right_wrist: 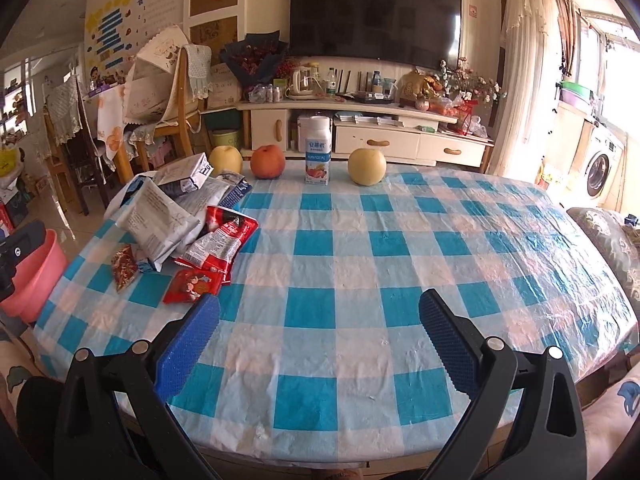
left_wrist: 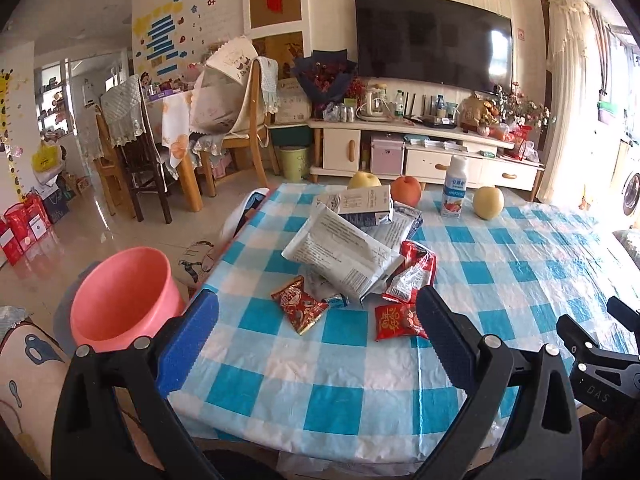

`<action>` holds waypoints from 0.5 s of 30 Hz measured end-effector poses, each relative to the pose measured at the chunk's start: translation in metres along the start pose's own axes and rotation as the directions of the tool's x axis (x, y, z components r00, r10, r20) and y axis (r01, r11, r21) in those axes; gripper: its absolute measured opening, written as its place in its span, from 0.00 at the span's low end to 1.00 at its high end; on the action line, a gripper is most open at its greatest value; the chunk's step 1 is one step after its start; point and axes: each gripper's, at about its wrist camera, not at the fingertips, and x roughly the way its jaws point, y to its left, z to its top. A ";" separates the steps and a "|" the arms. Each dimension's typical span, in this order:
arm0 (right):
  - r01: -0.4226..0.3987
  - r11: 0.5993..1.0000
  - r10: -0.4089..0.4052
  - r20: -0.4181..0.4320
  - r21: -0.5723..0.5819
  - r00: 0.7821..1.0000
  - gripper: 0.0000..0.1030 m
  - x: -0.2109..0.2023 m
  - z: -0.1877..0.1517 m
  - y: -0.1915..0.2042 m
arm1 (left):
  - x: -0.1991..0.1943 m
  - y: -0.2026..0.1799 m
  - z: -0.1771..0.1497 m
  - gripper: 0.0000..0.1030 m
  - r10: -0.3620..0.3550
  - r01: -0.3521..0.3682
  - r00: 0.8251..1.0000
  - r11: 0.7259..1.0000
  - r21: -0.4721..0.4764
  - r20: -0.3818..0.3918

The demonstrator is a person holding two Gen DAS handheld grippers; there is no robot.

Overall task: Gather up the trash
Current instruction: 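Move both grippers toward the pile of wrappers and paper bags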

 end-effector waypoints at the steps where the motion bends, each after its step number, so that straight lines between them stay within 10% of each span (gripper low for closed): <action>1: -0.001 1.000 0.001 0.011 -0.002 1.000 0.95 -0.006 0.001 0.001 | -0.005 0.001 0.002 0.96 0.004 -0.004 1.000 1.000 -0.002 0.010; 15: -0.019 0.999 0.025 0.161 -0.040 0.987 0.95 -0.082 0.022 0.016 | -0.043 0.017 0.010 0.96 0.000 0.002 0.998 0.999 -0.036 0.063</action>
